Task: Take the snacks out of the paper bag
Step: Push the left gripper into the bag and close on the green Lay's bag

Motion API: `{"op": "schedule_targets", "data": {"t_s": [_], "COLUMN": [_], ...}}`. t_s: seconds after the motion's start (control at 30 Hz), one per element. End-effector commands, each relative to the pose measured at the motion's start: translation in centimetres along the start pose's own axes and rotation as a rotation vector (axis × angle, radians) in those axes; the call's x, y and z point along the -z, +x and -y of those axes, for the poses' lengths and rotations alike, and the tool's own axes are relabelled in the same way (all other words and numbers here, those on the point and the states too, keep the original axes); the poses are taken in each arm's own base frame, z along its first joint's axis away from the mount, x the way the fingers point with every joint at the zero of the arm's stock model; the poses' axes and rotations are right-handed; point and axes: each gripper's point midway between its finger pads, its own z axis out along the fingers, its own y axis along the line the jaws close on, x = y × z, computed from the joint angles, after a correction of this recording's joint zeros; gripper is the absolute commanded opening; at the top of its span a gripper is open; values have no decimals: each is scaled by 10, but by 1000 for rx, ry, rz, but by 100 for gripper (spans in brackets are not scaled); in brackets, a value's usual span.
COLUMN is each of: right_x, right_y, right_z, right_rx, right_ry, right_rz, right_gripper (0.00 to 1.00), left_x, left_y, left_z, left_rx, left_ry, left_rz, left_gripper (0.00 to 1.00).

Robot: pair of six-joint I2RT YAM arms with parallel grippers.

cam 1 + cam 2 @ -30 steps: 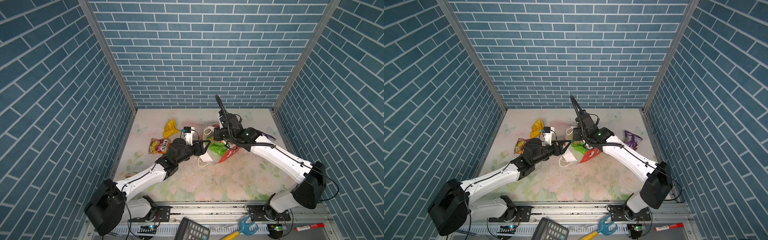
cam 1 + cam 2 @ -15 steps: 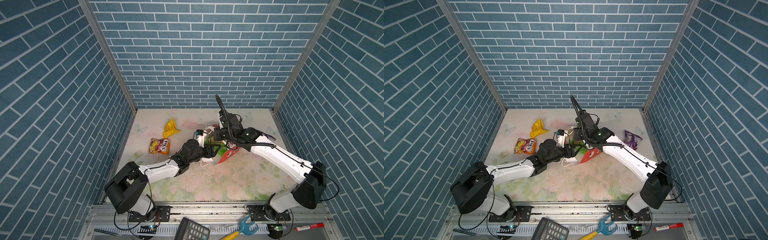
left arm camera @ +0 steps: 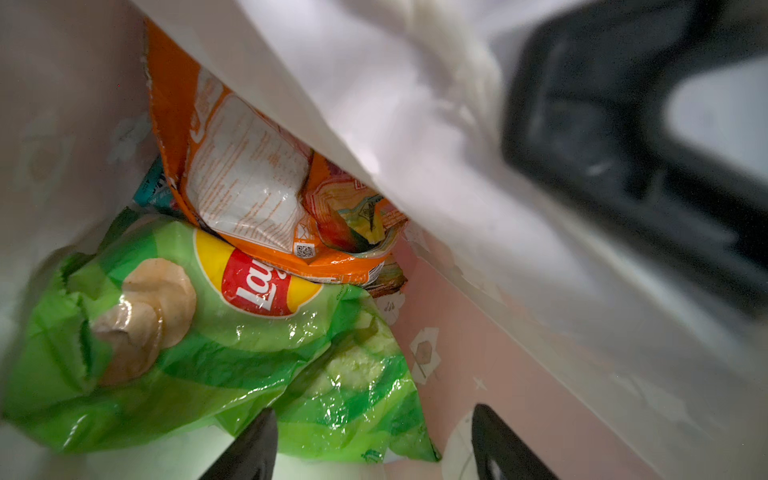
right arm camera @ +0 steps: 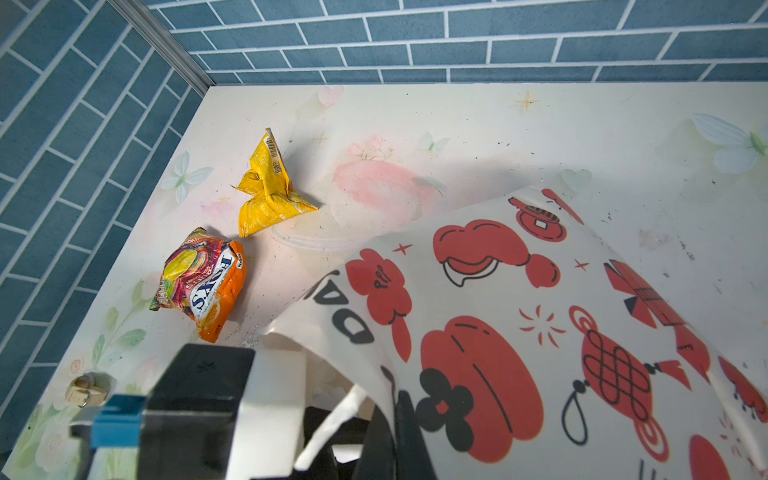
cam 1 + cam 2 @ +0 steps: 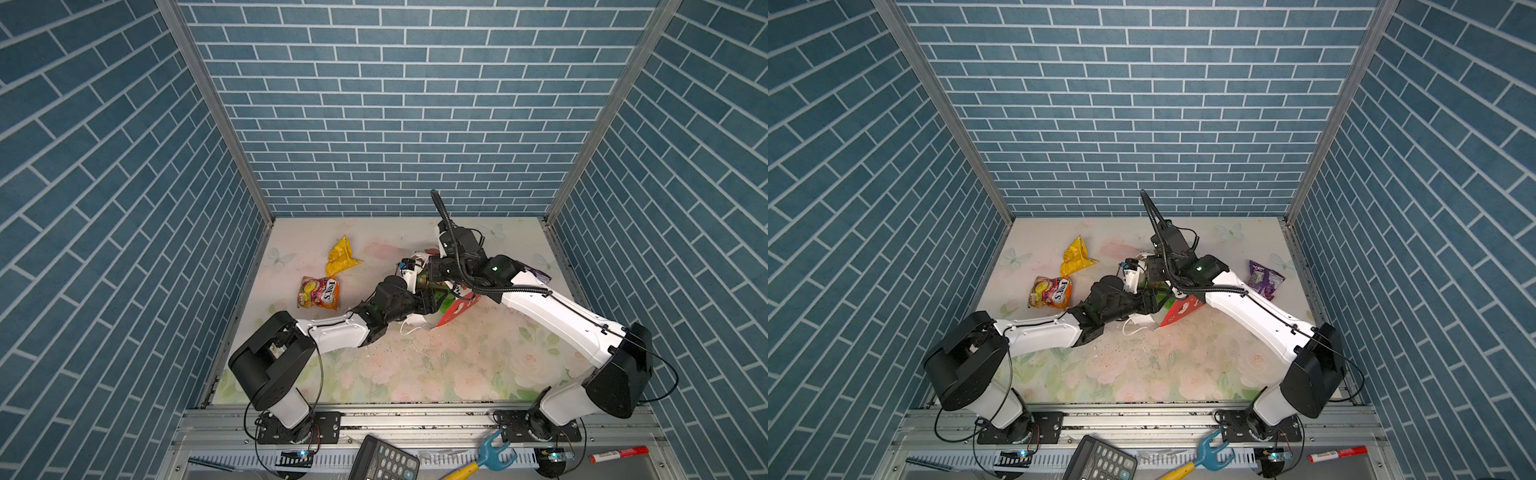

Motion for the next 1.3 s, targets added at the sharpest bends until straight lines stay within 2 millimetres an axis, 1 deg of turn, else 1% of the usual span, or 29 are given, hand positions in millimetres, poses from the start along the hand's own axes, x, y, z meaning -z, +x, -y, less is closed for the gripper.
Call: {"op": "schedule_targets", "data": {"t_s": [0.0, 0.13, 0.27, 0.5, 0.67, 0.77, 0.87, 0.97, 1.1, 1.27], "right_x": [13, 13, 12, 16, 20, 21, 21, 20, 19, 22], "right_y": [-3, -3, -1, -2, -4, -6, -8, -9, -12, -13], "right_z": [9, 10, 11, 11, 10, 11, 10, 9, 6, 6], "right_rx": [-4, -8, -14, -16, -16, -14, -11, -10, -11, -12], "right_ry": [31, 35, 37, 34, 30, 32, 29, 28, 19, 17], "right_rz": [15, 16, 12, 20, 30, 38, 44, 43, 44, 50], "right_gripper": [0, 0, 0, 0, 0, 0, 0, 0, 0, 0], "left_x": [-6, -6, -2, 12, 19, 23, 25, 26, 23, 16], "left_y": [4, 5, 3, -2, -2, -2, 2, 8, 16, 25], "left_z": [6, 9, 8, 11, 14, 20, 23, 21, 16, 20], "left_rx": [-26, -43, -75, -156, -170, -174, -175, -177, -171, -171], "left_ry": [21, 30, 4, -35, -35, -18, -6, -18, -32, -17], "left_rz": [-23, -31, -30, -44, -51, -64, -88, -103, -122, -150], "left_gripper": [75, 77, 79, 85, 86, 85, 85, 83, 83, 81]}}
